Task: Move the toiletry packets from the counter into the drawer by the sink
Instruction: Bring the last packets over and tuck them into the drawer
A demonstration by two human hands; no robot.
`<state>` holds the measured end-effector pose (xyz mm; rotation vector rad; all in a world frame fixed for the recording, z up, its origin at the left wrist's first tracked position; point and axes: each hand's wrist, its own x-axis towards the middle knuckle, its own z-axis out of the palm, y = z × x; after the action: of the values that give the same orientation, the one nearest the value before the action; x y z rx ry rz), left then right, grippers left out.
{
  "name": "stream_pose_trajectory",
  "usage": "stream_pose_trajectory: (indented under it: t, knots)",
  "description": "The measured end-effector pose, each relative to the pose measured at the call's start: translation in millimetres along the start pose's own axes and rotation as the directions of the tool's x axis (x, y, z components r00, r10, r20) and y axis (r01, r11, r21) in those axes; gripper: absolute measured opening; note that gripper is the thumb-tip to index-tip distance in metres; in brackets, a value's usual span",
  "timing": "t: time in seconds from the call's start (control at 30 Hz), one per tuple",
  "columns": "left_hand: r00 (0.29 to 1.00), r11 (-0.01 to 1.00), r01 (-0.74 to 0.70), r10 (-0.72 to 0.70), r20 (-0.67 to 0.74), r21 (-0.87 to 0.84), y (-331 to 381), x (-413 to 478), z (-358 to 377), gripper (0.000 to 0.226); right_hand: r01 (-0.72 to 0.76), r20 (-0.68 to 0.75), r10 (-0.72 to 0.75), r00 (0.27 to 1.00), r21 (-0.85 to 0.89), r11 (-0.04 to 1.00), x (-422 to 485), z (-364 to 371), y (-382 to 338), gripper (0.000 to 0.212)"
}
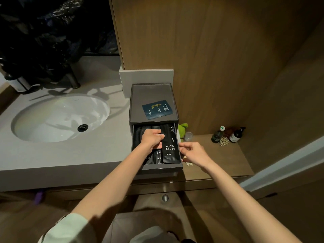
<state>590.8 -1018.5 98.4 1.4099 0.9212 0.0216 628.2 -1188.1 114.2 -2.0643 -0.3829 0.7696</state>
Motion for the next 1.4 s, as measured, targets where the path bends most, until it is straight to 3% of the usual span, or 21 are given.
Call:
stream_pose_trajectory:
  t: [0.2, 0.3, 0.43, 0.53, 0.63, 0.8, 0.93, 1.17, 1.3, 1.4]
  knots:
    - [0.996, 0.993, -0.036, 0.044, -0.074, 0.109, -7.6, 11.5, 4.8, 0.038, 0.0, 0.006, 0.0, 1.0, -0.003, 1.0, 1.9, 0.8, 1.3, 0.035]
    - [0.975, 0.926, -0.163, 0.204, -0.087, 0.342, -11.4, 4.1, 6.8, 0.038, 0.032, -0.018, -0.034, 0.999, -0.075, 0.997, 0.2, 1.2, 0.0, 0.037]
    - [0.868, 0.63, -0.322, 0.494, -0.045, 0.707, -13.1, -7.1, -2.4, 0.053, 0.108, -0.052, -0.117, 0.992, -0.154, 0.982, -2.0, 4.9, -3.1, 0.046]
    - [0.789, 0.358, -0.402, 0.603, 0.121, 0.843, -16.9, -7.4, -21.2, 0.063, 0.242, -0.063, -0.276, 0.959, -0.327, 0.914, -3.6, 9.6, -6.5, 0.052]
    - [0.753, 0.076, -0.437, 0.577, 0.318, 0.896, -25.8, -5.2, -40.2, 0.069, 0.316, -0.006, -0.379, 0.925, -0.543, 0.778, -2.3, 15.4, -11.6, 0.056]
    - [0.797, -0.055, -0.411, 0.463, 0.388, 0.91, -37.1, -7.0, -46.8, 0.075, 0.254, 0.15, -0.218, 0.964, -0.756, 0.603, 8.0, 30.4, -17.3, 0.067]
    - [0.806, -0.111, -0.384, 0.444, 0.391, 0.917, -34.5, -9.1, -47.5, 0.068, 0.194, 0.185, -0.067, 0.98, -0.853, 0.485, 14.1, 36.6, -19.8, 0.069]
    - [0.793, -0.135, -0.396, 0.448, 0.413, 0.908, -33.3, -11.0, -53.6, 0.064, 0.174, 0.165, -0.054, 0.985, -0.931, 0.322, 19.9, 40.0, -27.3, 0.065]
    - [0.754, -0.006, -0.481, 0.507, 0.418, 0.876, -27.2, -14.2, -57.1, 0.056, 0.193, 0.136, -0.164, 0.977, -0.891, 0.412, 16.2, 32.8, -35.1, 0.056]
    - [0.631, 0.132, -0.571, 0.703, 0.329, 0.81, -15.8, -18.3, -61.6, 0.044, 0.242, 0.012, -0.391, 0.92, -0.803, 0.544, 16.7, 20.6, -44.1, 0.046]
